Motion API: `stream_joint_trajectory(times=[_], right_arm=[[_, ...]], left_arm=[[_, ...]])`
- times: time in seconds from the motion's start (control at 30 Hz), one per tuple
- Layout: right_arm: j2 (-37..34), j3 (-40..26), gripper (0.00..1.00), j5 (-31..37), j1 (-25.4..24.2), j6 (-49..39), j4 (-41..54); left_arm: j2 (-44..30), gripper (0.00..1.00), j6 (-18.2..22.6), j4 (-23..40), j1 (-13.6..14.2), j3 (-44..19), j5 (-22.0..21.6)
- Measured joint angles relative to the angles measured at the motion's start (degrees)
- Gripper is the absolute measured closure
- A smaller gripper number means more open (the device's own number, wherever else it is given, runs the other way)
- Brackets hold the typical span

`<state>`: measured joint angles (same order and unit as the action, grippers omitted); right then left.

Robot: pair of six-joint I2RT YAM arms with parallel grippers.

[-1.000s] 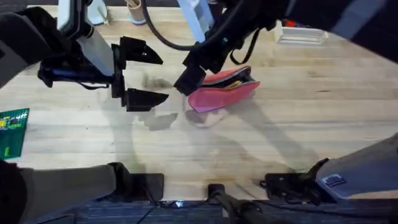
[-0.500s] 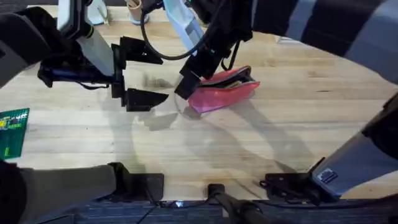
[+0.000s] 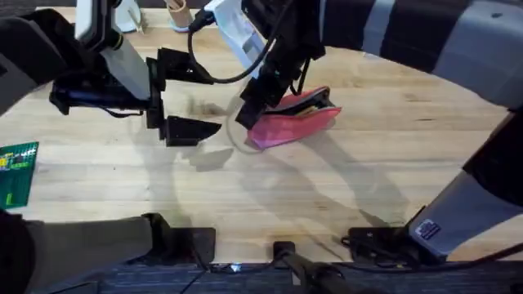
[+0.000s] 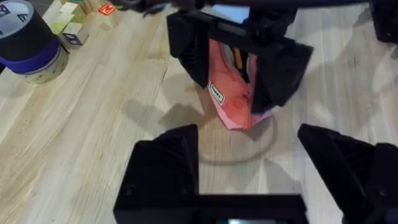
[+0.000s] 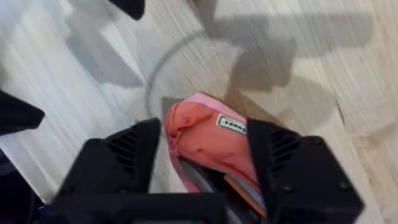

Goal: Unzip the bag, pick up the pens from the table one at a time and place them inside, then zip the bag closed.

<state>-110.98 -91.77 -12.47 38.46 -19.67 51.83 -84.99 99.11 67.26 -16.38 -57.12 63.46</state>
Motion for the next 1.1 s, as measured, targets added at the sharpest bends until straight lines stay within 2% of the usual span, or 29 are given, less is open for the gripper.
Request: stream_joint_trajectory(times=[0.07, 0.13, 0.2, 0.3, 0.43, 0.63, 1.1], right_arm=[[0.0, 0.0, 0.322, 0.1, 0.0, 0.0, 0.2], [0.0, 0.0, 0.410, 0.0, 0.0, 0.0, 0.6], [0.0, 0.0, 0.433, 0.0, 0.2, 0.0, 0.7], [0.0, 0.0, 0.527, 0.0, 0.7, 0.0, 0.6], [0.0, 0.0, 0.605, 0.0, 1.2, -0.1, 0.4], [0.0, 0.0, 0.952, 0.0, 1.2, 0.0, 0.4], [0.0, 0.0, 0.971, 0.0, 1.2, 0.0, 0.3]], left_arm=[[0.0, 0.005, 0.0, 0.0, 0.0, 0.0, 0.0], [0.0, 0.005, 0.0, 0.0, 0.0, 0.0, 0.0], [0.0, 0.005, 0.0, 0.0, 0.0, 0.0, 0.0], [0.0, 0.005, 0.0, 0.0, 0.0, 0.0, 0.0], [0.0, 0.005, 0.0, 0.0, 0.0, 0.0, 0.0], [0.0, 0.006, 0.0, 0.0, 0.0, 0.0, 0.0], [0.0, 0.005, 0.0, 0.0, 0.0, 0.0, 0.0]])
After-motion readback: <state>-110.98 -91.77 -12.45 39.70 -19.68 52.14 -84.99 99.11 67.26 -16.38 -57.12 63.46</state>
